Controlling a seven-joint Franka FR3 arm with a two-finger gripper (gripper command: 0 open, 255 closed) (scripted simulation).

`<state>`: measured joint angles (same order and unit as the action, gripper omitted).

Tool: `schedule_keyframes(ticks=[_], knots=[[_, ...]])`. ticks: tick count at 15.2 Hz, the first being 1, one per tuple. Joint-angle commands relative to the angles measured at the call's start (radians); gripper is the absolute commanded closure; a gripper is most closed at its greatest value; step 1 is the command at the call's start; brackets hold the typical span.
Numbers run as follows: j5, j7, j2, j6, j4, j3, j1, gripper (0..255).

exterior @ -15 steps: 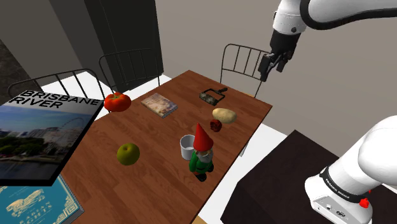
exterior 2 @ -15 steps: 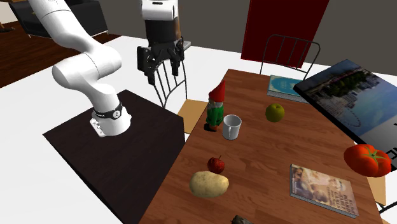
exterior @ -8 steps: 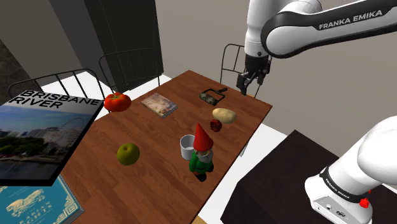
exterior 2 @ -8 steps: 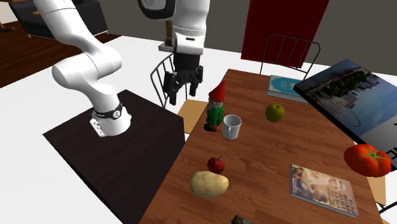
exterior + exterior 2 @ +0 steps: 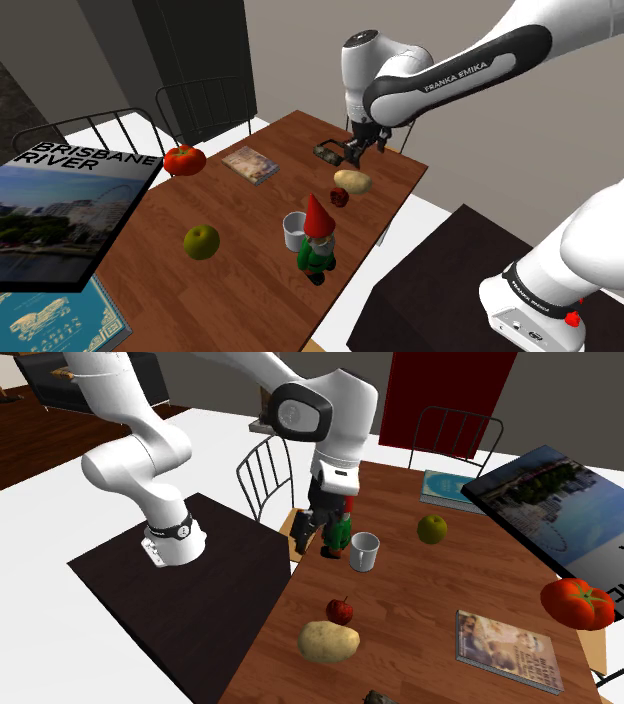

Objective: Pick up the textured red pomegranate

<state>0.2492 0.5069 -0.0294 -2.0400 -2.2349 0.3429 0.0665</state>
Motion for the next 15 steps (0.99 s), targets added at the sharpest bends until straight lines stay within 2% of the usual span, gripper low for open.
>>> schedule_keyframes(ticks=[1,9,13,15], knots=[[0.048,0.054,0.091,-0.007,0.048,0.008,-0.004,0],[0.214,0.22,0.441,-0.003,0.26,-0.027,-0.066,0],[0.267,0.268,0.611,0.019,0.394,-0.062,-0.109,0],[0.278,0.278,0.653,0.016,0.423,-0.071,-0.119,0]])
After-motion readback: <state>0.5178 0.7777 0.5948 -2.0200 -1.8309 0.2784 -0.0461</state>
